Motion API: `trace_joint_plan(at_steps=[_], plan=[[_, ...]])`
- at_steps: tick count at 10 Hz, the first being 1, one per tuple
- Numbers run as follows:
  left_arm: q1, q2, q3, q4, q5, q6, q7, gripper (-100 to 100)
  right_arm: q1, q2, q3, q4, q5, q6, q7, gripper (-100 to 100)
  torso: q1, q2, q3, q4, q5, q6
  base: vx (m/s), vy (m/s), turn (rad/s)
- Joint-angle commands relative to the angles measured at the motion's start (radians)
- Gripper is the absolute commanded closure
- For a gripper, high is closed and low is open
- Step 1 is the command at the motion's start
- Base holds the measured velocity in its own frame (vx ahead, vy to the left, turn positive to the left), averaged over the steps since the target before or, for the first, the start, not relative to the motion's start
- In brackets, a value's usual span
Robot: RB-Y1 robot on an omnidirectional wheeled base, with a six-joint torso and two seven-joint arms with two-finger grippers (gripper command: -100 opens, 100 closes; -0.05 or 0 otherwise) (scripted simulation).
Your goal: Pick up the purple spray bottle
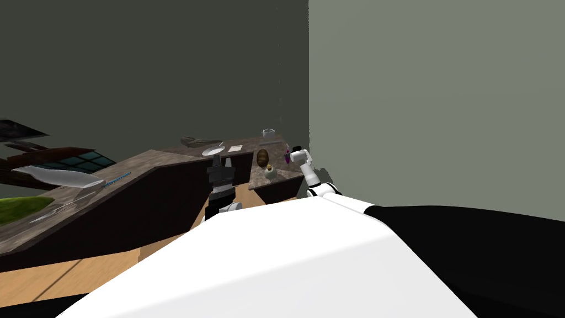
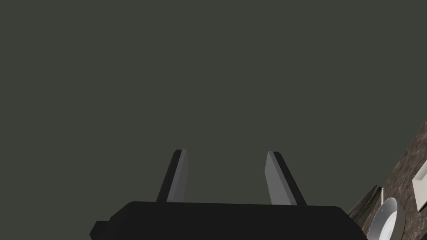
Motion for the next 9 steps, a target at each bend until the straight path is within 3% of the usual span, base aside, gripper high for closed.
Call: trace_joint_plan(at_steps=[1,3,6,9], plan=[[0.0,0.0,0.0,0.0,0.0,0.0,0.0,0,0.011,-0.027,-0.016,0.011,-0.033,-0.016,0.023,-100,0.0,0.0,0.0,0.0,0.0,0.0,-0.036,0.09,0.063],[0.0,0.0,0.0,0.0,0.0,0.0,0.0,0,0.002,-0.091,-0.068,0.078,-0.096,-0.054,0.074,-100,-0.001,0.0,0.0,0.0,0.0,0.0,-0.036,0.09,0.159],[0.0,0.0,0.0,0.0,0.0,0.0,0.0,0,-0.002,-0.132,-0.094,0.111,-0.147,-0.073,0.099,-100,-0.001,0.0,0.0,0.0,0.0,0.001,-0.029,0.072,0.064],[0.0,0.0,0.0,0.0,0.0,0.0,0.0,0,-0.015,-0.232,-0.173,0.212,-0.248,-0.129,0.175,-100,0.0,0.0,0.0,0.0,0.0,0.0,-0.032,0.097,0.166]])
